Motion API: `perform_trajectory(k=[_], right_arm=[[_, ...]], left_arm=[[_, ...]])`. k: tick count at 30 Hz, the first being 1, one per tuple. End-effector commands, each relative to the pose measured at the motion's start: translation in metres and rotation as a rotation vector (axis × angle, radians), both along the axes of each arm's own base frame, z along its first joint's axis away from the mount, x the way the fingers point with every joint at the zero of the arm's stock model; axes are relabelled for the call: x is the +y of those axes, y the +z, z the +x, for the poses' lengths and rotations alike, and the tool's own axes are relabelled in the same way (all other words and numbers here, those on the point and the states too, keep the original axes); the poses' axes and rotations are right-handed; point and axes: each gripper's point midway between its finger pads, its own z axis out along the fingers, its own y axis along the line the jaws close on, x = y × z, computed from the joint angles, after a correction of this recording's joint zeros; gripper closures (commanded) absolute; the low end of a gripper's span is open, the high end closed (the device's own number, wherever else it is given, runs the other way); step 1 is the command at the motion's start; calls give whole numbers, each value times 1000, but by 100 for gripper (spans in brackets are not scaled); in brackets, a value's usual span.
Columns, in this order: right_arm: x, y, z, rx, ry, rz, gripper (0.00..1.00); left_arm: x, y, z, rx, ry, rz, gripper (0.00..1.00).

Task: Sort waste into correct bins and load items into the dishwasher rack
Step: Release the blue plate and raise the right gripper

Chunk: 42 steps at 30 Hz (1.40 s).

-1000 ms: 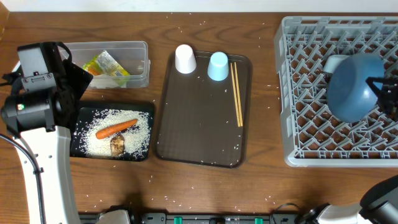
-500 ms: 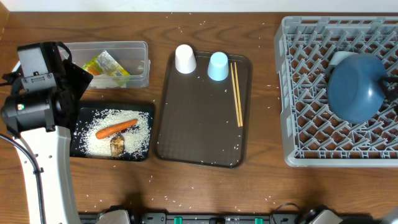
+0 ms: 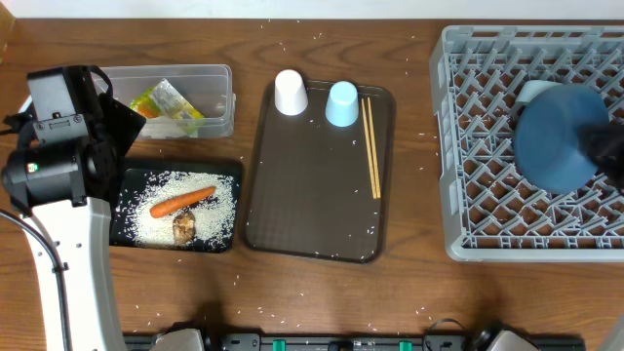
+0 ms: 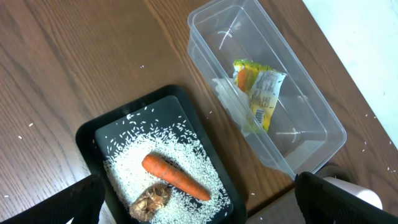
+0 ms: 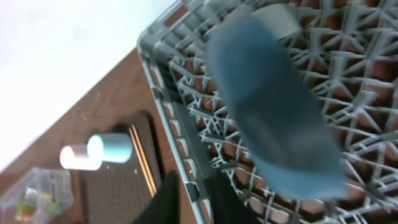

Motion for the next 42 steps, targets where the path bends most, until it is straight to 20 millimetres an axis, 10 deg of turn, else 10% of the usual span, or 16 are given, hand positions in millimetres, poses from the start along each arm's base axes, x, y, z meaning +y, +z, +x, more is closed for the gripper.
perform_trajectory(k=[1,13,28,42], right_arm=[[4,-16,15,65,-7,-75,95],[-37,-70,30,272,-221,-196,97],[-35,-23,5,164,-267,-225,87],[76,38,4,-109,136,-65,43]], left_arm=[[3,3,-1,-4,12,13,2],[3,3,-1,-4,11,13,2],[3,4,-1,-5,12,13,2],[3,3,-1,-4,12,13,2]])
